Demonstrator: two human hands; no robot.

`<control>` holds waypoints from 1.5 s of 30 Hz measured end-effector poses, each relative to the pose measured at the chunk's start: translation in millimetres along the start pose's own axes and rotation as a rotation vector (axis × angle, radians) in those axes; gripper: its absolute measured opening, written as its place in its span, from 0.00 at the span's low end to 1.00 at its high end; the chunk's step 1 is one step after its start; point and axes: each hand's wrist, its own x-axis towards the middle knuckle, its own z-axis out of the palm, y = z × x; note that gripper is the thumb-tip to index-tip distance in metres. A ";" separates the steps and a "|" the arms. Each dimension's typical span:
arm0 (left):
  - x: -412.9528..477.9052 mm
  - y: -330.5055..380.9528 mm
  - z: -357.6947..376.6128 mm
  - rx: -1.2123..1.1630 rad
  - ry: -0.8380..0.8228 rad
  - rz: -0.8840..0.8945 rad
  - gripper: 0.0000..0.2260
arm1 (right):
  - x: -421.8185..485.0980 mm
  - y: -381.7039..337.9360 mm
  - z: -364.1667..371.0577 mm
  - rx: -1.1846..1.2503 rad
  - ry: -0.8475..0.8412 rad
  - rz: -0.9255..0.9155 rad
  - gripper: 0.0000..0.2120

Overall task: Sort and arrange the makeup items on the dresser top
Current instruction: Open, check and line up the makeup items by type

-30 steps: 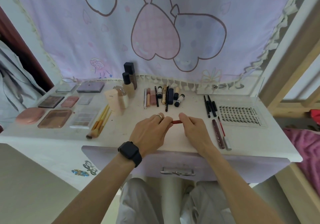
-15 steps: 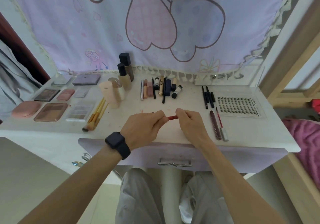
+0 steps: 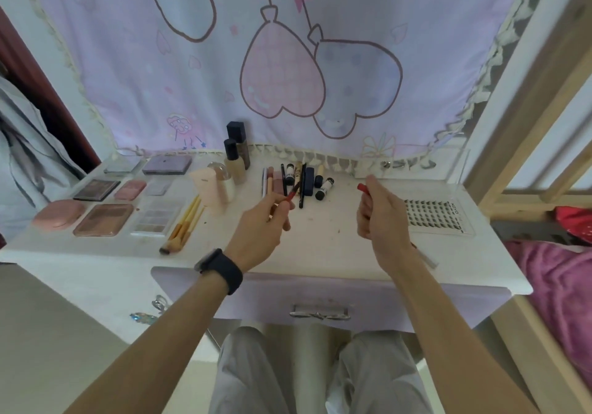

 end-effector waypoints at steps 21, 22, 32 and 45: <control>34.3 23.4 79.5 -0.333 -0.166 -0.328 0.07 | -29.1 8.8 -76.0 -0.297 0.036 0.029 0.06; 41.1 22.4 83.1 -0.275 -0.163 -0.335 0.06 | -25.0 8.7 -79.0 -0.356 0.053 0.026 0.06; 117.0 37.2 127.0 0.316 -0.180 -0.217 0.13 | 63.8 7.4 -67.3 -1.125 0.138 -0.216 0.08; 105.3 17.1 123.5 0.322 -0.109 -0.060 0.11 | 86.8 18.7 -66.4 -1.247 0.129 -0.223 0.12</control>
